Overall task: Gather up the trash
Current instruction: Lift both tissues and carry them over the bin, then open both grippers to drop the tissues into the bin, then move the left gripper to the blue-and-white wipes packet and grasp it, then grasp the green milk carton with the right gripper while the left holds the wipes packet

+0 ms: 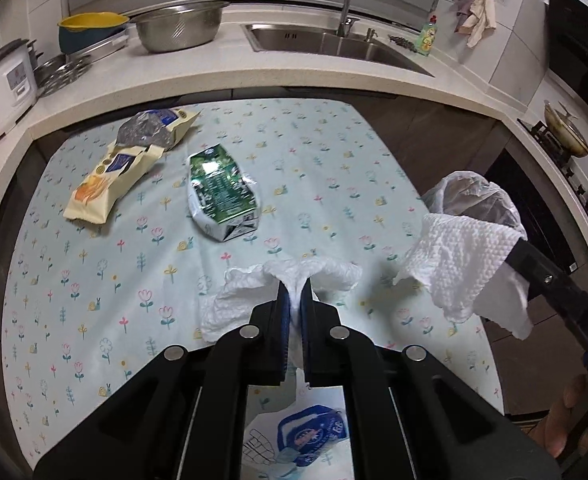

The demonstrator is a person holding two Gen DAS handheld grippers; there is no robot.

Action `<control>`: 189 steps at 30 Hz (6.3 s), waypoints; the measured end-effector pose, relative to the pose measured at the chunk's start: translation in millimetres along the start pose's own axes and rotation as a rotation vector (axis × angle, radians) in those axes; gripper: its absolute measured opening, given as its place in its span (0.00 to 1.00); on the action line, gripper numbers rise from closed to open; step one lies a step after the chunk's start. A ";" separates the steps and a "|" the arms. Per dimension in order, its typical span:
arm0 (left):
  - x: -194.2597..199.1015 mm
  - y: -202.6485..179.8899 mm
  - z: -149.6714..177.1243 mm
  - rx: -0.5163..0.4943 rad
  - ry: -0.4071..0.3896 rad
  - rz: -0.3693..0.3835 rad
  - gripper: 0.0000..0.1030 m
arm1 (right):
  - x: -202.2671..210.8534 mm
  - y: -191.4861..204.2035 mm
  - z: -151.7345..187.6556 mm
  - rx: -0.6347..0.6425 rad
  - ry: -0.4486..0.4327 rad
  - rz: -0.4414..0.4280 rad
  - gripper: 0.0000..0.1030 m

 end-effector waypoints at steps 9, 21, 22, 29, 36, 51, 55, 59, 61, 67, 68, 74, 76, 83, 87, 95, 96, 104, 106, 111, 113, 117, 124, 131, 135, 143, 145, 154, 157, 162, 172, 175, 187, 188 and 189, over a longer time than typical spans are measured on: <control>4.8 -61.2 -12.9 -0.065 -0.030 0.078 0.04 | 18.0 -39.5 -8.9 -0.044 -0.030 0.038 0.04; -12.6 -124.0 -10.4 -0.135 -0.005 0.131 0.04 | 31.8 -87.3 -18.3 -0.092 -0.055 0.080 0.04; -14.8 -129.9 -10.3 -0.141 -0.002 0.137 0.04 | 32.3 -90.8 -19.0 -0.096 -0.057 0.085 0.04; -31.7 -170.8 -13.9 -0.182 0.017 0.184 0.04 | 39.1 -131.0 -32.0 -0.135 -0.088 0.140 0.04; -51.1 -214.1 -25.6 -0.223 0.023 0.248 0.04 | 41.5 -172.3 -52.0 -0.161 -0.130 0.212 0.04; -112.5 -258.9 -47.8 -0.274 0.037 0.262 0.05 | 13.2 -239.4 -76.8 -0.195 -0.131 0.337 0.07; -115.7 -262.5 -54.3 -0.278 0.018 0.248 0.21 | 14.2 -241.9 -83.1 -0.207 -0.150 0.338 0.16; -111.1 -258.7 -63.4 -0.266 -0.030 0.222 0.54 | 18.9 -239.5 -91.8 -0.192 -0.174 0.345 0.25; -108.5 -256.6 -66.0 -0.270 -0.038 0.216 0.55 | 22.1 -236.7 -95.8 -0.189 -0.184 0.341 0.26; -98.3 -242.2 -73.3 -0.243 -0.058 0.203 0.57 | 34.3 -220.8 -103.5 -0.161 -0.215 0.333 0.32; -96.3 -239.7 -74.3 -0.239 -0.061 0.202 0.57 | 35.7 -217.9 -104.6 -0.155 -0.217 0.331 0.32; -75.8 -223.2 -79.1 -0.219 -0.089 0.188 0.57 | 47.5 -197.7 -107.6 -0.126 -0.229 0.318 0.33; -66.2 -216.3 -79.9 -0.217 -0.103 0.181 0.57 | 51.7 -189.3 -107.8 -0.113 -0.234 0.315 0.36; -33.5 -185.1 -79.9 -0.196 -0.149 0.146 0.68 | 64.1 -154.2 -100.2 -0.066 -0.240 0.299 0.42; -14.5 -155.9 -71.3 -0.191 -0.169 0.114 0.78 | 66.7 -131.9 -89.5 -0.048 -0.223 0.274 0.44; 13.4 -59.0 -23.6 -0.164 -0.138 0.008 0.87 | 60.1 -81.8 -46.3 0.008 -0.142 0.217 0.46; 15.5 -47.3 -16.5 -0.157 -0.128 -0.004 0.88 | 58.3 -75.6 -39.2 0.011 -0.128 0.209 0.46; 31.1 42.8 54.7 -0.042 -0.018 -0.084 0.88 | 32.1 -18.0 31.0 0.051 0.036 0.118 0.46; 33.5 57.5 73.6 -0.004 0.011 -0.083 0.88 | 24.0 -0.8 51.9 0.072 0.080 0.098 0.46; 34.5 72.8 114.2 0.052 0.068 -0.054 0.88 | 9.8 22.6 89.6 0.093 0.158 0.072 0.49; 33.4 72.6 124.2 0.069 0.079 -0.033 0.88 | 6.7 26.3 99.0 0.093 0.177 0.071 0.49; 24.1 68.7 133.7 0.141 0.104 0.024 0.88 | 5.0 25.5 104.1 0.101 0.189 0.091 0.49; -2.3 50.7 134.4 0.215 0.154 0.099 0.88 | 4.0 12.6 97.7 0.081 0.185 0.117 0.49; -19.5 36.0 133.8 0.236 0.185 0.146 0.75 | -4.6 6.5 99.9 0.076 0.201 0.117 0.49; -16.2 24.6 128.8 0.200 0.173 0.173 0.42 | -9.2 2.2 99.5 0.071 0.205 0.116 0.49; -1.9 36.0 107.0 0.181 0.117 0.148 0.19 | -19.1 7.5 87.3 0.080 0.193 0.101 0.49; 2.1 46.8 99.5 0.194 0.098 0.129 0.19 | -24.2 12.7 83.1 0.086 0.189 0.092 0.49; 10.5 111.0 57.7 0.230 0.006 -0.018 0.19 | -69.5 55.0 63.8 0.121 0.190 0.022 0.49; 7.9 130.2 46.6 0.236 -0.010 -0.066 0.19 | -91.6 72.7 57.3 0.139 0.196 -0.001 0.49; -3.8 152.7 32.9 0.249 -0.016 -0.103 0.19 | -132.4 99.6 51.3 0.158 0.205 -0.020 0.62; -36.3 197.0 -3.6 0.299 -0.041 -0.169 0.19 | -218.8 125.2 51.2 0.205 0.248 -0.009 0.77; -43.8 207.0 -14.4 0.308 -0.054 -0.186 0.19 | -239.4 129.5 53.6 0.229 0.266 0.001 0.78; -75.1 213.2 -27.3 0.343 -0.045 -0.163 0.19 | -282.2 133.9 71.9 0.324 0.311 0.031 0.81; -76.2 213.2 -27.3 0.342 -0.043 -0.163 0.19 | -282.2 133.2 71.1 0.324 0.305 0.030 0.81; -77.2 213.1 -27.5 0.342 -0.042 -0.163 0.19 | -281.9 133.0 70.3 0.325 0.306 0.028 0.80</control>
Point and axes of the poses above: each gripper's, at about its wrist camera, not at the fingertips, and x roughly against the way its jaws point, y to its left, z to its underside, the point moved 8 cm from there along -x, roughly the way its jaws point, and after that the axes turned 7 degrees about -y, right-handed, at the moved point
